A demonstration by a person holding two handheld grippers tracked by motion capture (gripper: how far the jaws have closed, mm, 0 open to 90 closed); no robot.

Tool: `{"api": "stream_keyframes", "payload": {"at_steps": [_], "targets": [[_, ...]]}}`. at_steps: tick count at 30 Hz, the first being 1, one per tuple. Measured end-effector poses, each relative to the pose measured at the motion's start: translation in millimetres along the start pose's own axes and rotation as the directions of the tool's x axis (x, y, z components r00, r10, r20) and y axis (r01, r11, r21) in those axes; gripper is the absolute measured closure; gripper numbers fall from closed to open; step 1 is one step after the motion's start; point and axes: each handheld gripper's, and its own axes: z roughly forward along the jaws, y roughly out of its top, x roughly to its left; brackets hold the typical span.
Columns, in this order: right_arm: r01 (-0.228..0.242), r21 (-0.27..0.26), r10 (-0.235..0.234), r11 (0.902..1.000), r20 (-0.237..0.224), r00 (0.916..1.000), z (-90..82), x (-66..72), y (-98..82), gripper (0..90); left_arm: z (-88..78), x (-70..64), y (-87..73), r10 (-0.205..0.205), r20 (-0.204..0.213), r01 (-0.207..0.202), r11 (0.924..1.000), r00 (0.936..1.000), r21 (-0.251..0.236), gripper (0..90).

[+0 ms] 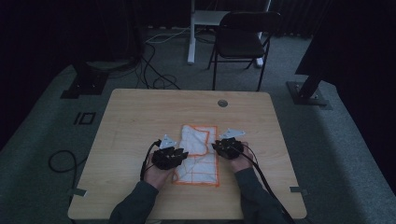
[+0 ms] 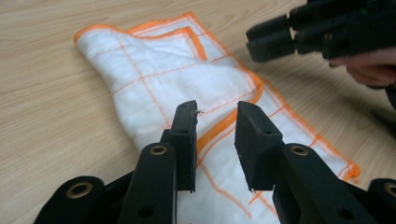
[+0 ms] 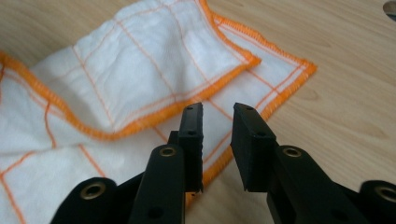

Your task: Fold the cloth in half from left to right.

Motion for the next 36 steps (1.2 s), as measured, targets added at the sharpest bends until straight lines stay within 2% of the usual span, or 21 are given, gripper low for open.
{"api": "stream_keyframes", "payload": {"at_steps": [7, 8, 16, 19, 21, 22, 26, 31, 32, 33, 34, 36], "targets": [[-0.020, -0.015, 0.020, 0.9997, -0.002, 0.9998, 9.8, -3.1, 10.1, 75.0, -8.2, 5.4, -9.6, -0.012, -0.022, 0.012, 0.9999, 0.9997, -0.002, 68.1], [-0.038, -0.016, 0.038, 0.9991, -0.008, 0.9992, 14.4, -5.4, 13.4, 73.2, -11.8, 7.8, -12.8, -0.017, -0.031, 0.017, 0.9999, 0.9994, -0.002, 67.7], [-0.067, -0.006, 0.067, 0.9977, 0.020, 0.9975, 35.2, -12.1, 24.9, 62.0, -22.6, 17.0, -23.8, -0.041, -0.052, 0.041, 0.9992, 0.9978, 0.001, 66.1], [-0.084, 0.014, 0.084, 0.9963, 0.023, 0.9962, 43.5, -17.1, 29.0, 58.7, -24.6, 17.8, -26.8, -0.042, -0.053, 0.042, 0.9991, 0.9977, 0.001, 65.5], [-0.094, 0.016, 0.094, 0.9954, 0.014, 0.9955, 46.8, -19.4, 29.8, 57.5, -25.2, 17.7, -27.9, -0.044, -0.052, 0.045, 0.9990, 0.9977, 0.001, 65.1], [-0.136, 0.033, 0.136, 0.9902, -0.007, 0.9907, 54.0, -24.4, 30.4, 56.4, -26.0, 17.3, -29.7, -0.045, -0.052, 0.045, 0.9990, 0.9976, 0.002, 65.0], [-0.153, 0.046, 0.154, 0.9872, -0.021, 0.9879, 63.2, -28.8, 31.4, 55.6, -26.4, 17.7, -32.0, -0.049, -0.052, 0.049, 0.9988, 0.9974, 0.004, 64.2], [-0.151, 0.046, 0.153, 0.9875, -0.043, 0.9873, 65.7, -28.5, 33.4, 62.7, -24.7, 18.8, -34.0, -0.053, -0.050, 0.053, 0.9985, 0.9974, 0.012, 62.6], [-0.147, 0.052, 0.150, 0.9877, -0.050, 0.9874, 66.8, -29.2, 33.5, 70.2, -23.7, 18.8, -34.6, -0.057, -0.047, 0.058, 0.9983, 0.9973, 0.012, 62.3], [-0.147, 0.052, 0.150, 0.9877, -0.050, 0.9874, 66.8, -29.2, 33.5, 70.2, -23.2, 19.0, -35.0, -0.057, -0.047, 0.058, 0.9982, 0.9973, 0.015, 62.3], [-0.134, 0.049, 0.136, 0.9898, -0.051, 0.9894, 66.3, -29.2, 33.8, 77.6, -21.2, 19.2, -36.0, -0.065, -0.042, 0.065, 0.9977, 0.9970, 0.017, 62.1], [-0.123, 0.044, 0.126, 0.9914, -0.058, 0.9904, 64.8, -28.8, 34.8, 85.0, -18.5, 19.9, -36.8, -0.066, -0.051, 0.067, 0.9972, 0.9965, 0.032, 61.7]]}}
